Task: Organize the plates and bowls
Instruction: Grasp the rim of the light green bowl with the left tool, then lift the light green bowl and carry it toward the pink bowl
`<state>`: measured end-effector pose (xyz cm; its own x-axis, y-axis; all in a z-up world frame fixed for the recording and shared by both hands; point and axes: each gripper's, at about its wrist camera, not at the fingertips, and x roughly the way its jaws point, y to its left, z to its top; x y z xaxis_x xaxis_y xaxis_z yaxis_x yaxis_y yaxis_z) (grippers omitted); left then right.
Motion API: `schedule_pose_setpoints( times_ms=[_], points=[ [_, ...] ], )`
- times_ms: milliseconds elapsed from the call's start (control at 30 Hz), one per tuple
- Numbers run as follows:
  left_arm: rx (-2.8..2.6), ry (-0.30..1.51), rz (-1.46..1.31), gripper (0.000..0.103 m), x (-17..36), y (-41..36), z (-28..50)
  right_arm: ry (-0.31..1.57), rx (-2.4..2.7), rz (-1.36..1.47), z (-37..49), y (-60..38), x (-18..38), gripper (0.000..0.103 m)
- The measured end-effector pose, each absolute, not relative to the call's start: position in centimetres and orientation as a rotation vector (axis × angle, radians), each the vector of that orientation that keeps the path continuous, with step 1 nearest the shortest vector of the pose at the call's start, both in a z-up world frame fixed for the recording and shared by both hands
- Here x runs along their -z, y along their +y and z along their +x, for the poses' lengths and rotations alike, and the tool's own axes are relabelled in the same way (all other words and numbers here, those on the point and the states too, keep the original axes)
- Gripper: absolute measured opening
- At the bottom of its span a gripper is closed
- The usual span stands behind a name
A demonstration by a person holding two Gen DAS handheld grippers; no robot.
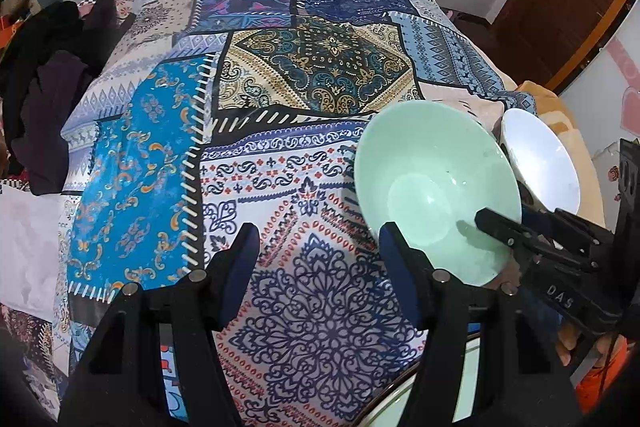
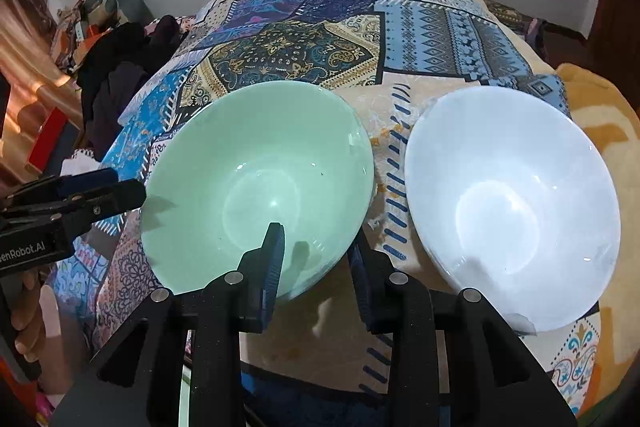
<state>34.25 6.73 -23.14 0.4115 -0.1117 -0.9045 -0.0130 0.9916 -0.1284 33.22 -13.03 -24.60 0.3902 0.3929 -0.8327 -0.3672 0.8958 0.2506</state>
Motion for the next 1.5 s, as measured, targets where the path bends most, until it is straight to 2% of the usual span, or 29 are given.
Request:
schedule_pose_setpoints(
  times_ms=[300,667,867,933,967,1500],
  points=[
    [0.023,1.155,-0.055,0.061,24.7,5.8,35.4,1.064,-0.583,-0.012,33.2,-12.2,24.6,0.028],
    [0.077,1.193,-0.071,0.016,26.7,5.5,35.4,1.087,-0.603,0.001,33.2,-11.7,24.7,0.028],
    [0.064,1.165,-0.013,0.015,26.5,4.7,35.2,1.092,-0.553,0.021,34.0,-11.9,24.8,0.028],
    [0.068,1.171,-0.028,0.015,26.6,4.9,35.4,1.085,-0.558,0.021,34.1,-11.8,24.9,0.02],
    [0.069,1.171,-0.03,0.015,26.6,4.9,35.4,1.082,-0.558,0.01,34.0,-11.6,24.8,0.019],
    [0.077,1.133,-0.057,0.015,23.1,4.7,32.5,1.026,-0.568,0.01,31.0,-12.0,21.0,0.019]
  ],
)
